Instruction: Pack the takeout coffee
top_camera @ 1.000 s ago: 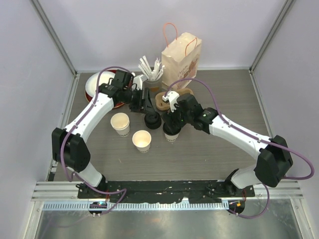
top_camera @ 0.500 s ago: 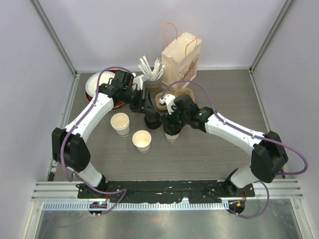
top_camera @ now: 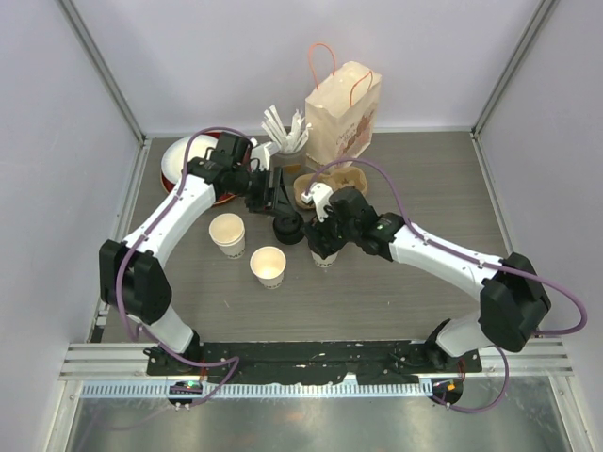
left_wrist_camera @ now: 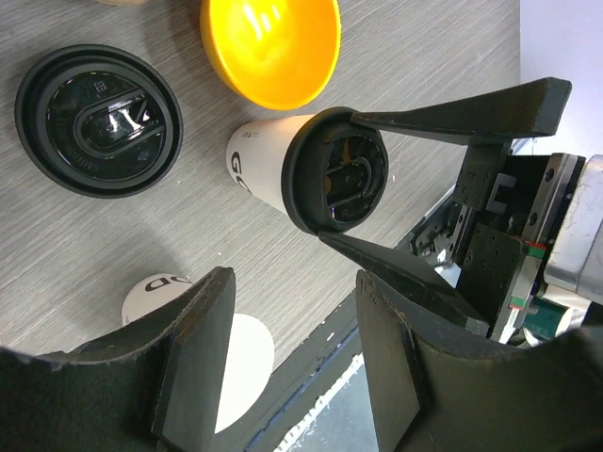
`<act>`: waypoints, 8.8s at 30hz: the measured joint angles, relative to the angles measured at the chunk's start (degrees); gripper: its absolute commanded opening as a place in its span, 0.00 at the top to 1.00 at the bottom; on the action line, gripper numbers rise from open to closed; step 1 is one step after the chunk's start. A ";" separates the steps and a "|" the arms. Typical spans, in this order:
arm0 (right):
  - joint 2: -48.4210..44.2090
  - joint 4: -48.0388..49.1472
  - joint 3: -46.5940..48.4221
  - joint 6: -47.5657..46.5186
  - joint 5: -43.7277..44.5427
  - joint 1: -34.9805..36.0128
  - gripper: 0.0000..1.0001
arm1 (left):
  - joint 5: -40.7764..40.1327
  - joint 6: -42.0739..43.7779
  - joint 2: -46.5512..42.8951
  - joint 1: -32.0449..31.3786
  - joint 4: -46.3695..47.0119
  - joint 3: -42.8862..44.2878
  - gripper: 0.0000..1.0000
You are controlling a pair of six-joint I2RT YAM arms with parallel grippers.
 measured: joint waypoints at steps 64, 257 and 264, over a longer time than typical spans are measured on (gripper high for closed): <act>-8.81 2.60 -6.49 10.27 9.64 4.96 0.07 | 0.83 1.62 1.99 0.52 -2.01 0.02 0.41; 17.33 -11.98 29.62 9.90 10.16 20.22 0.13 | -0.68 23.37 -17.14 13.33 -21.11 -12.48 0.56; 17.33 -9.57 26.34 7.23 8.07 20.15 0.12 | 0.46 23.08 -16.41 13.35 -20.15 -16.17 0.50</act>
